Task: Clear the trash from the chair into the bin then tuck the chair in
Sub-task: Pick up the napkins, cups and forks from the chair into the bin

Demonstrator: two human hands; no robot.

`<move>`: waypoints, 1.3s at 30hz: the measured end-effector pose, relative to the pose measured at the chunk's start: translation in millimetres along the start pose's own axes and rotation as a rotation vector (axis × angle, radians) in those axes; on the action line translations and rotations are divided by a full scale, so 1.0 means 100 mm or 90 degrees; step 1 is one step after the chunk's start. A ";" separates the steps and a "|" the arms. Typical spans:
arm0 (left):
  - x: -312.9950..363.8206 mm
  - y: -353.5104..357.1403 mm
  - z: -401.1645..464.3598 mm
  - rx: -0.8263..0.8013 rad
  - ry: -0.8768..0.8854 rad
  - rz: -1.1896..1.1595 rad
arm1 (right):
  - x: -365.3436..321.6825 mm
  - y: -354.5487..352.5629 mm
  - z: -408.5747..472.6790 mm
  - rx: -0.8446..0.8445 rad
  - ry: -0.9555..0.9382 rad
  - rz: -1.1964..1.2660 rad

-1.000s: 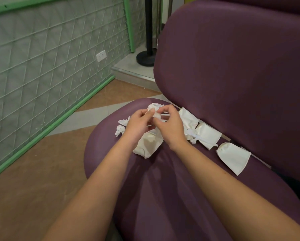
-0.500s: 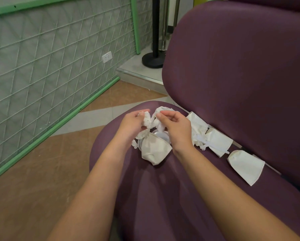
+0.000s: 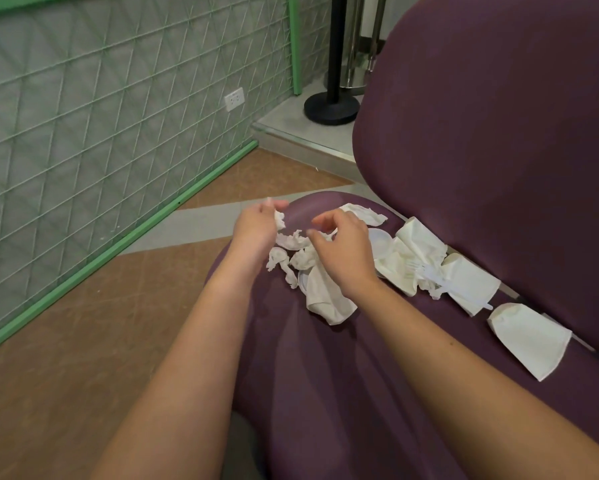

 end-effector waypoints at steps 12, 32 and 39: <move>-0.05 0.10 -0.08 -0.189 -0.024 0.137 | 0.08 0.00 -0.06 -0.019 0.017 0.126; 0.03 0.22 -0.06 -0.215 -0.055 -0.287 | -0.20 0.07 -0.17 0.041 0.004 0.232; -0.08 -0.07 0.00 0.012 -0.024 -0.100 | -0.21 0.37 -0.26 -0.053 -0.038 -0.212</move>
Point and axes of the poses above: each hand's wrist, its own z-axis towards the middle knuckle, its own y-axis out of the palm, x = y × z, the point moved 5 cm from there along z, towards the middle knuckle, and after that the axes turned 12 degrees about -x, right-handed, at the moved point
